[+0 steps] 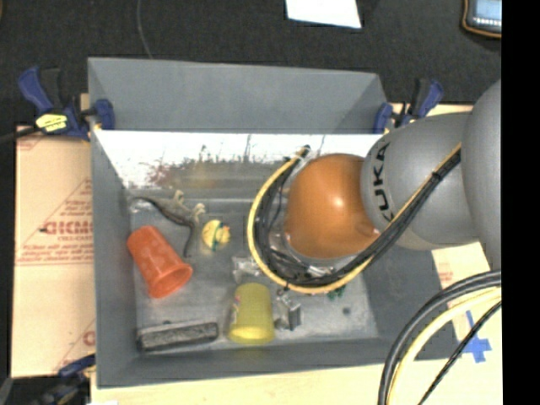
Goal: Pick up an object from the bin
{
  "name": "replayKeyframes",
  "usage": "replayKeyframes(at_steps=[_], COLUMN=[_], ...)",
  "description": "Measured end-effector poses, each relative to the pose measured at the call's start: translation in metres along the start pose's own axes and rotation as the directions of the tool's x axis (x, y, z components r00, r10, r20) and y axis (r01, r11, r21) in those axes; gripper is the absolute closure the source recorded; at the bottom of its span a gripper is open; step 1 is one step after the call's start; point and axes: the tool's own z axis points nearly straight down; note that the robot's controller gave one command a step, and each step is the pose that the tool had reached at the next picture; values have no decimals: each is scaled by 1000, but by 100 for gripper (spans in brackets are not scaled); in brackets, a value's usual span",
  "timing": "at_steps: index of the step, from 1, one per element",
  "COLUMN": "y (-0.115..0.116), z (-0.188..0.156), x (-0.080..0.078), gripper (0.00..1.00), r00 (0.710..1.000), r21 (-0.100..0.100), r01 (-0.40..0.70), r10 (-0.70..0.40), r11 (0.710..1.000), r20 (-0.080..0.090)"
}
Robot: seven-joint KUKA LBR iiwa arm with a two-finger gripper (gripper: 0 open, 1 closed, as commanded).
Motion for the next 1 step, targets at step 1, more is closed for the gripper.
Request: replayKeyframes(at_steps=[1], y=[35], z=[30], x=[-22], gripper=[0], r00=[983], r21=[5], r01=[182], r10=[-182], r11=[983], r20=[-2])
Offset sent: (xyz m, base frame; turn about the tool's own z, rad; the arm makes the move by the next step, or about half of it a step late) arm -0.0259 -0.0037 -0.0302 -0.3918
